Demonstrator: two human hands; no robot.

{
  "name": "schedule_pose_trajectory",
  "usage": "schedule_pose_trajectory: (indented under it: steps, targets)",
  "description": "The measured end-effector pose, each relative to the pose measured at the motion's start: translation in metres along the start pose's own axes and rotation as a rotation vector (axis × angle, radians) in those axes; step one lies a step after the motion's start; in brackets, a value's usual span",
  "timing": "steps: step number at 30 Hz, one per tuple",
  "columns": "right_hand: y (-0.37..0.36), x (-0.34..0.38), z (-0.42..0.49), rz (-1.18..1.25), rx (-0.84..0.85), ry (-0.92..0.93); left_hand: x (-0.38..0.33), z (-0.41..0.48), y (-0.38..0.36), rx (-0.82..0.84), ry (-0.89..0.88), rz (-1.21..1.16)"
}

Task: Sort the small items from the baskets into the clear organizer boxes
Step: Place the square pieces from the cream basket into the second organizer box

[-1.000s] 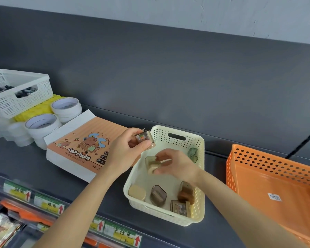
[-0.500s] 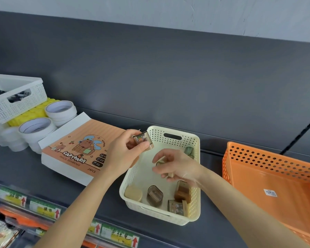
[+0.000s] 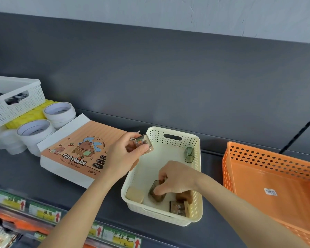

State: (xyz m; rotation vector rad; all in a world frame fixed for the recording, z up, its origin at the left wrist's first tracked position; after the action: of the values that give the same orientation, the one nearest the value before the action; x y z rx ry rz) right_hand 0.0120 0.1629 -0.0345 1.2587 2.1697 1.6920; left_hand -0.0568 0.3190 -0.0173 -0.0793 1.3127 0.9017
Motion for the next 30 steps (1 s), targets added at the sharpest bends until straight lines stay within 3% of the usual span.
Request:
schedule_pose_trajectory:
  steps: [3,8,16,23,30]
  targets:
    - [0.01,-0.005,0.0,0.214,-0.092,-0.074,-0.001,0.0,0.0,0.011,0.004,-0.036]
    - [0.027,-0.018,-0.007,0.909,-0.188,-0.193,-0.001,0.001,-0.001,0.011,0.009,-0.035]
    - [0.033,-0.027,-0.029,1.687,-0.355,-0.293,-0.015,0.008,-0.007,-0.042,0.046,-0.106]
    - [0.029,-0.028,-0.052,2.024,-0.565,-0.212,-0.027,0.008,-0.031,0.064,0.166,-0.39]
    - [0.011,-0.037,-0.091,2.092,-0.795,-0.201,-0.05,-0.002,-0.082,0.244,0.258,-0.562]
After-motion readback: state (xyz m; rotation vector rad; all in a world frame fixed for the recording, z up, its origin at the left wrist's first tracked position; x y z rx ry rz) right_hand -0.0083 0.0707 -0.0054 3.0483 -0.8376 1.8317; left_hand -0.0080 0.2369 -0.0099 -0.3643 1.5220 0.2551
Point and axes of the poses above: each hand's wrist, its own z-axis towards the middle knuckle, its own y-axis out of the back of the hand, x = y × z, the point moved 4 cm from there along z, towards the middle knuckle, and after that the axes turned 3 degrees about -x, right-handed, at the moved point
